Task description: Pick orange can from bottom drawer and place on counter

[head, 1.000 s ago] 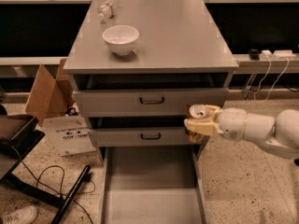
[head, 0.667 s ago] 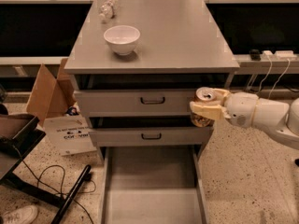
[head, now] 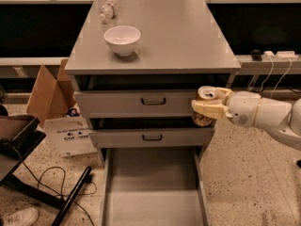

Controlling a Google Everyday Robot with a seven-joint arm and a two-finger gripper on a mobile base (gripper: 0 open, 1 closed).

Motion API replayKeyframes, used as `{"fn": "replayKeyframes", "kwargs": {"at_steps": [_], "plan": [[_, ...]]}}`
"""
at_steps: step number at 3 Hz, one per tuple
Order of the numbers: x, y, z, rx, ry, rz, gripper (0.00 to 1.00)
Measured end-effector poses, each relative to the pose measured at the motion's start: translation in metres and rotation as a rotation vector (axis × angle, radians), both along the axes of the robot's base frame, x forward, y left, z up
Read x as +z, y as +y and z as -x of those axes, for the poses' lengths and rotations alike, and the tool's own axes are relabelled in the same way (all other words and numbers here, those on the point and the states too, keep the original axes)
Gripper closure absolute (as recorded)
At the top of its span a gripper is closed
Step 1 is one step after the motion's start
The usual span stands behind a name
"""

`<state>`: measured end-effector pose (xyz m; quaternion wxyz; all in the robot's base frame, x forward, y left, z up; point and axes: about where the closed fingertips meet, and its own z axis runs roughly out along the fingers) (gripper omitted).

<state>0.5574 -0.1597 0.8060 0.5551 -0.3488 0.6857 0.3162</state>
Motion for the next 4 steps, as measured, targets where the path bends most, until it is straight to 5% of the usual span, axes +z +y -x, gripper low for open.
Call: {"fn": "replayKeyframes", "kwargs": {"at_steps": [2,4], "plan": [[0.111,-0.026,-0.056,-0.159,-0.029,0.023,1.0],[0.171,-0.026,-0.141,-0.247,-0.089,-0.082,1.0]]}}
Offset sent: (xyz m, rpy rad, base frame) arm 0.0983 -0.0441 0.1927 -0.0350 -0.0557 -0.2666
